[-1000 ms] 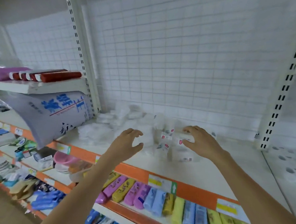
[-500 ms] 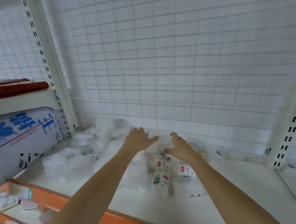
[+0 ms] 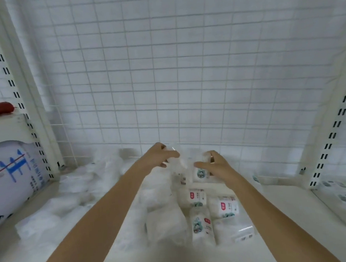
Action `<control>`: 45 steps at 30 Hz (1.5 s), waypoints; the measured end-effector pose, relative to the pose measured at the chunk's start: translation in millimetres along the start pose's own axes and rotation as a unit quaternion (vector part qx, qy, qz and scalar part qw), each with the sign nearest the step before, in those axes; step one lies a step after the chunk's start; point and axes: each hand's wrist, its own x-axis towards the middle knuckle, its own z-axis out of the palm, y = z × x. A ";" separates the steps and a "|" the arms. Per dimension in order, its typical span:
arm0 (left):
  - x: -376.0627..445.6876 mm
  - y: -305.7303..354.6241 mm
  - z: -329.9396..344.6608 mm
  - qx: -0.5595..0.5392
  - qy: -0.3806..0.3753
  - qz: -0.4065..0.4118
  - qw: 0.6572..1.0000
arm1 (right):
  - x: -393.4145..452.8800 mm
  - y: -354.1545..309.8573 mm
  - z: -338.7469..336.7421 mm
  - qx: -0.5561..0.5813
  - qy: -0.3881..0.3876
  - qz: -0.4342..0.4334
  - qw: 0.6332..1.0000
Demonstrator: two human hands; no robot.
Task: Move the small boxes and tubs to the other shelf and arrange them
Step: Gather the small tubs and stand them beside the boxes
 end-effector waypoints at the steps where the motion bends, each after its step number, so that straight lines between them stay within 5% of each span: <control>1: -0.6 -2.6 -7.3 -0.046 -0.002 0.017 0.999 | -1.5 -4.6 -2.2 0.014 0.002 0.001 1.000; 8: -8.1 -30.8 -28.0 -0.271 -0.041 0.032 0.961 | -17.2 -27.2 17.1 0.254 -0.136 0.007 0.958; 14: -17.2 -34.1 -32.7 -0.277 0.029 -0.016 0.960 | -22.9 -41.6 36.8 0.237 -0.090 -0.025 0.967; 18: -21.5 -38.1 -50.1 -0.548 -0.027 -0.098 0.831 | -23.5 -43.3 39.1 0.229 -0.046 -0.025 0.972; 21: -26.2 -43.7 -54.6 -0.637 -0.065 -0.119 0.759 | -25.8 -45.2 42.5 0.231 -0.036 -0.031 0.972; 28: -30.8 -48.9 -51.9 -0.653 -0.083 -0.122 0.743 | -35.0 -53.1 53.0 0.232 -0.025 -0.021 0.972; 35: -33.8 -54.2 -53.0 -0.613 -0.120 -0.126 0.771 | -42.0 -51.0 56.1 0.223 0.002 -0.002 0.975; 39: -35.8 -55.9 -55.5 -0.514 -0.121 -0.099 0.843 | -46.2 -43.0 50.5 0.219 0.011 0.021 0.976; 45: -36.9 -52.3 -42.2 -0.457 -0.092 -0.033 0.884 | -58.8 -41.9 36.1 0.245 0.037 0.089 0.965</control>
